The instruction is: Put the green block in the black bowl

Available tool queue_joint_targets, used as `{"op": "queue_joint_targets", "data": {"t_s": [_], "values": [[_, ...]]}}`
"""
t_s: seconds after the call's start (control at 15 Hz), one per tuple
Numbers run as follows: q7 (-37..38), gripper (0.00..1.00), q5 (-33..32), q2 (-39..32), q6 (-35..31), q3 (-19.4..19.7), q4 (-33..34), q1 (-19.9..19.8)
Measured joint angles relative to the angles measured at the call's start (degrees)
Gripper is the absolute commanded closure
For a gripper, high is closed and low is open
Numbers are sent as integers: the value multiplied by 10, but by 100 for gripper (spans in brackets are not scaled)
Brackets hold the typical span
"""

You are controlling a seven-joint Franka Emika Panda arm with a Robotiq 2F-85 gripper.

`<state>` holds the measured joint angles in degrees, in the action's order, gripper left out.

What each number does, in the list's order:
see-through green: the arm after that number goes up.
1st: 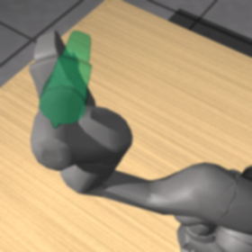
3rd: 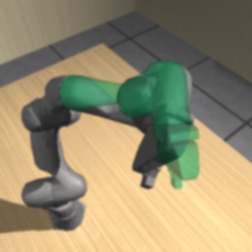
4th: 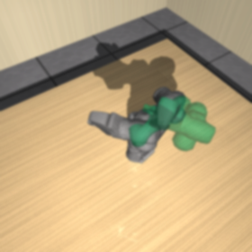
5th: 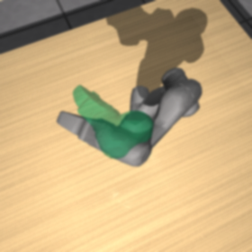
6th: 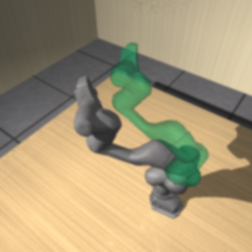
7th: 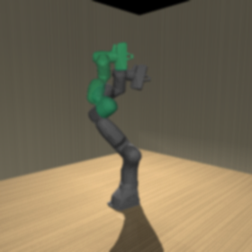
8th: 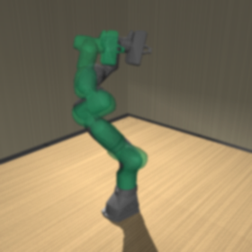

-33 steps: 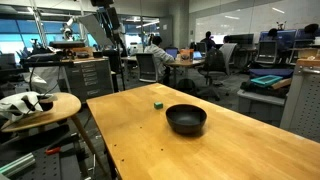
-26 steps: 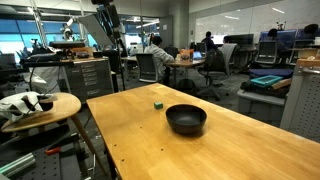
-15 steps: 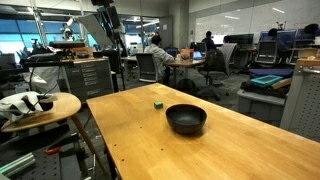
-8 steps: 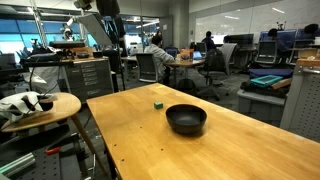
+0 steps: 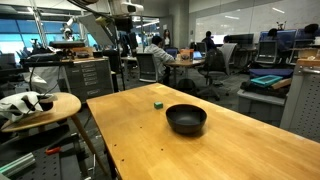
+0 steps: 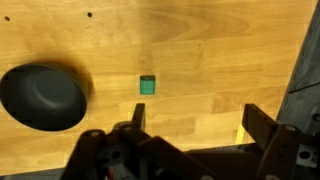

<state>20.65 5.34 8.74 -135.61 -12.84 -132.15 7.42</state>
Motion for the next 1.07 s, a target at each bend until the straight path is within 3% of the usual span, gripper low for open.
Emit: {"op": "queue_joint_targets", "data": {"t_s": [0.33,1.07], "values": [[34,0,-69,-95,-14,2,57,0],[-4,0,-95,-242,-14,33,161,9]]}}
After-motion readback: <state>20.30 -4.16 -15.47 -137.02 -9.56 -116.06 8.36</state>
